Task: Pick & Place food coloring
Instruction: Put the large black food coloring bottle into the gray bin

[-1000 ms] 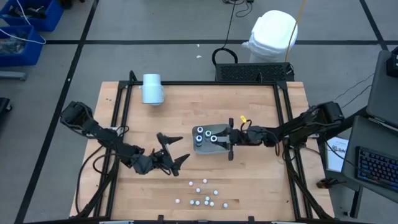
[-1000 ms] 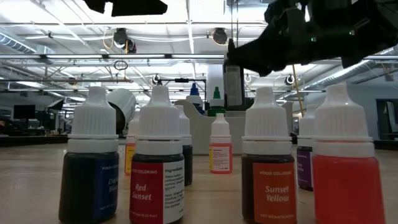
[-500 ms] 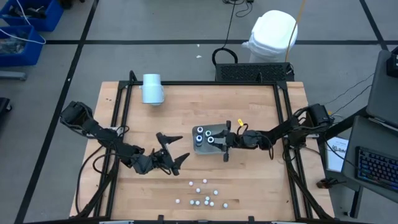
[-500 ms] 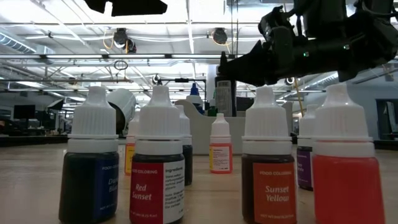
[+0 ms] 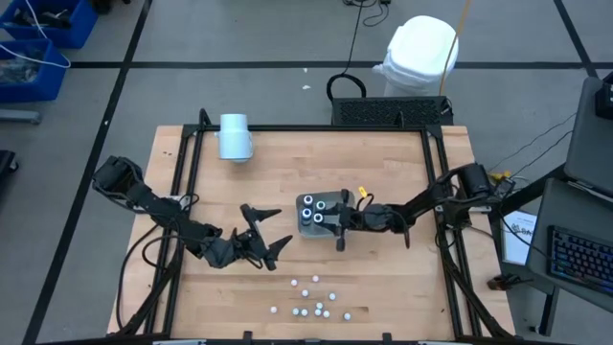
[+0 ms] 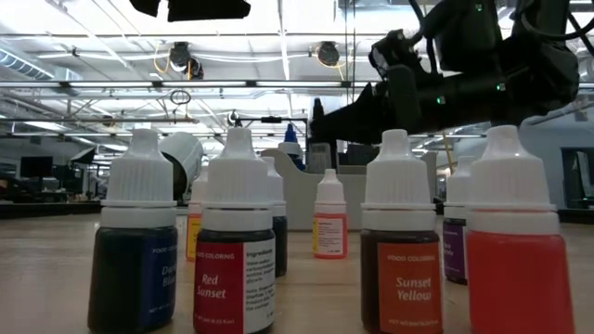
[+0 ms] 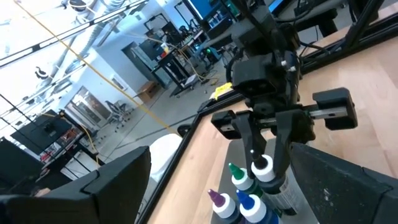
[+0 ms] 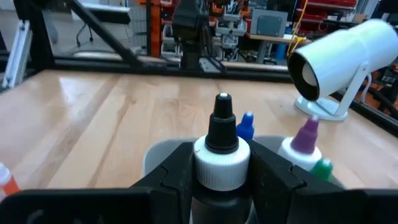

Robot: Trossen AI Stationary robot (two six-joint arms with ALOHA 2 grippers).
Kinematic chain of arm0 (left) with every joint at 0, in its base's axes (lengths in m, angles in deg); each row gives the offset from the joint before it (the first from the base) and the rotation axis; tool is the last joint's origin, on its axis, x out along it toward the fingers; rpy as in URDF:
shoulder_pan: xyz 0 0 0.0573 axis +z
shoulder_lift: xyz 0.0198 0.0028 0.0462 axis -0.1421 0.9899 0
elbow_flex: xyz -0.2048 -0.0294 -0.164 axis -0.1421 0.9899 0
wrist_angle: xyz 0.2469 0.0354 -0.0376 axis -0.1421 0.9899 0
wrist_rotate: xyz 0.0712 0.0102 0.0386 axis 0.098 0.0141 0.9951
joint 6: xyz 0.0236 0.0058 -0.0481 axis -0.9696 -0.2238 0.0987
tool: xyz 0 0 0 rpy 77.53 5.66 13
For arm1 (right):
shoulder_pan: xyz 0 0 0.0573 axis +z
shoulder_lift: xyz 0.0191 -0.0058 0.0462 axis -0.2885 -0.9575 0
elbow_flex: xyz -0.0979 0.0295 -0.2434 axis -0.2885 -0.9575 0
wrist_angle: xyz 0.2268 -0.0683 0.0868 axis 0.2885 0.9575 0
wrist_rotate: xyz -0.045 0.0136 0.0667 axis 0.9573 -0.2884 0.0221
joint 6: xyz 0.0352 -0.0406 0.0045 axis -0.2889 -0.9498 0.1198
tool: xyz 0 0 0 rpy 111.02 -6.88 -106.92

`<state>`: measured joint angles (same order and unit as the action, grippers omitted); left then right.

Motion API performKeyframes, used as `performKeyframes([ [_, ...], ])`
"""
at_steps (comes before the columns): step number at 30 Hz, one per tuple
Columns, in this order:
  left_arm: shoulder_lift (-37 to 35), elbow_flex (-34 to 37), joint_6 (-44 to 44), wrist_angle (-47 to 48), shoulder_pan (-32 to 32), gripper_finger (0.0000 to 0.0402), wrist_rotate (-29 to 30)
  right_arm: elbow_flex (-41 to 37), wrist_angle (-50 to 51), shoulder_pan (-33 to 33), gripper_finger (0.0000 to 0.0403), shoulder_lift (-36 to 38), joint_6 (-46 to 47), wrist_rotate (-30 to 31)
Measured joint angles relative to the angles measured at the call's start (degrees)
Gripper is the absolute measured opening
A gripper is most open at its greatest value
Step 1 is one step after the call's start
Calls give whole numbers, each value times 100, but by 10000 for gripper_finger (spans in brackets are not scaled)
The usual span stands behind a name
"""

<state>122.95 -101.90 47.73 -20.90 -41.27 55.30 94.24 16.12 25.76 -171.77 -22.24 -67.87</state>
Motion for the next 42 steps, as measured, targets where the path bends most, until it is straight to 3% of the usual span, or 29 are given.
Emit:
performKeyframes([
  [42,1,0,25,-1,0,381,-21,-4,-227,-83,116,-446,390,106],
])
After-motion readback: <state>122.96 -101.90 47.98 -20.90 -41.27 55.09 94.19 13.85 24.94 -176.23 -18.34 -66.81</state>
